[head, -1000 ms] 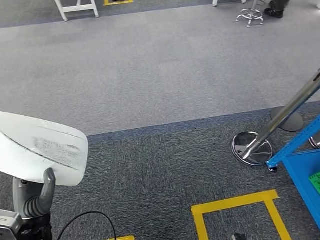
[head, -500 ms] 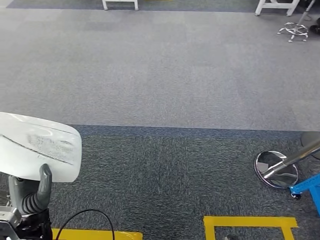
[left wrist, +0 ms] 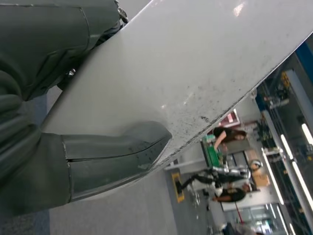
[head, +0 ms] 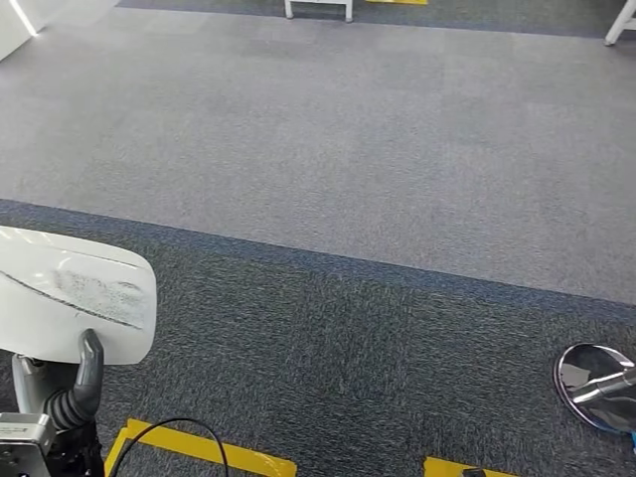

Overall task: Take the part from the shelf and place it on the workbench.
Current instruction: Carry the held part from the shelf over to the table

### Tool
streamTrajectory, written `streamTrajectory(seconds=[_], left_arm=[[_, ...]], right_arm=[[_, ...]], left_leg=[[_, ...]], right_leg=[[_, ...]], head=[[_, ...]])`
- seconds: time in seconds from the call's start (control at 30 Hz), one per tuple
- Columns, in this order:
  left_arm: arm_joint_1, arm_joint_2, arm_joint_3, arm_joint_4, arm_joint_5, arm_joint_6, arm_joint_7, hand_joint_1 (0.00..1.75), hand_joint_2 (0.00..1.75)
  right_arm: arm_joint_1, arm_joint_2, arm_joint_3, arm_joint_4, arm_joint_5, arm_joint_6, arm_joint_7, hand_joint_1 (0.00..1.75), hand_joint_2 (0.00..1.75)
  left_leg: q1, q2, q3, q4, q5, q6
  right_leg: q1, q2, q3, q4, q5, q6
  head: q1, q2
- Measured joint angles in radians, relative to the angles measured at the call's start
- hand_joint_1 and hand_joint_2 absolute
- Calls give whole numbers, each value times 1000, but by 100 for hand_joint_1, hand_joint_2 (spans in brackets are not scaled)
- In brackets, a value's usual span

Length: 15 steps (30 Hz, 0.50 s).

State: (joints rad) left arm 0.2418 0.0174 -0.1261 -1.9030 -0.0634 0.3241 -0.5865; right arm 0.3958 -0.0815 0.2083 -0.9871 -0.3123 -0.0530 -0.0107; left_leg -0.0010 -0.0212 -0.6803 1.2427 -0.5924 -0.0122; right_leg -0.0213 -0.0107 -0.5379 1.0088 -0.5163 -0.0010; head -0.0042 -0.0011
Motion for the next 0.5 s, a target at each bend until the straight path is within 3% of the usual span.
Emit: streamTrajectory(seconds=[0.03, 0.07, 0.1, 0.13, 0.2, 0.27, 0.33, 0.4, 0.47, 0.5], left_arm=[[2, 1, 0, 0, 0, 1, 0, 175, 175], [3, 2, 0, 0, 0, 1, 0, 175, 175], [4, 2, 0, 0, 0, 1, 0, 175, 175], [4, 3, 0, 0, 0, 1, 0, 175, 175], [3, 4, -1, 0, 0, 1, 0, 175, 175], [3, 4, -2, 0, 1, 1, 1, 175, 175], [5, 5, -2, -2, 5, 1, 0, 175, 175], [6, 7, -3, -7, 10, 1, -1, 175, 175], [5, 8, -4, -11, 13, 3, -1, 175, 175], [5, 8, -5, -12, 15, 4, -1, 175, 175]], right_arm=[[1, -3, 6, 0, -2, -2, 0, 0, 175], [2, -6, 11, 0, -2, -3, 0, 0, 175], [2, -7, 15, -1, -2, -3, 0, 0, 175], [2, -8, 18, -2, -2, -3, 0, 0, 175], [2, -10, 25, -5, -2, -4, 0, 0, 175], [1, -13, 31, -6, -5, -4, -1, 0, 175], [-2, -15, 36, -7, -14, -5, -4, 0, 175], [-7, -19, 45, -12, -29, -10, -9, 0, 175], [-8, -25, 59, -15, -46, -19, -12, 0, 175], [-7, -29, 68, -16, -56, -26, -12, 0, 175]], left_leg=[[4, 7, -25, 50, -15, -4], [7, 10, -33, 64, -10, -7], [9, 13, -21, 39, 13, -8], [11, 25, 10, -24, 51, -8], [6, 71, 78, -157, 103, -2], [-2, 93, 103, -211, 111, 10], [-4, 69, 104, -218, 112, 23], [0, 47, 109, -227, 116, 37], [3, 26, 113, -231, 118, 47], [2, 14, 113, -231, 118, 50]], right_leg=[[1, -16, 2, 0, -3, -1], [1, -30, 4, 0, -6, 0], [1, -44, 8, 0, -8, 1], [1, -57, 13, 0, -12, 3], [4, -79, 23, 1, -21, 11], [8, -99, 31, 0, -29, 23], [7, -116, 39, -5, -35, 35], [3, -83, 32, 21, -58, 44], [1, -19, -21, 131, -113, 45], [1, -1, -61, 205, -141, 45]], head=[[0, 0], [0, 0], [0, 0], [0, 0], [0, 0], [1, 0], [1, 0], [4, 0], [10, 0], [11, 0]])
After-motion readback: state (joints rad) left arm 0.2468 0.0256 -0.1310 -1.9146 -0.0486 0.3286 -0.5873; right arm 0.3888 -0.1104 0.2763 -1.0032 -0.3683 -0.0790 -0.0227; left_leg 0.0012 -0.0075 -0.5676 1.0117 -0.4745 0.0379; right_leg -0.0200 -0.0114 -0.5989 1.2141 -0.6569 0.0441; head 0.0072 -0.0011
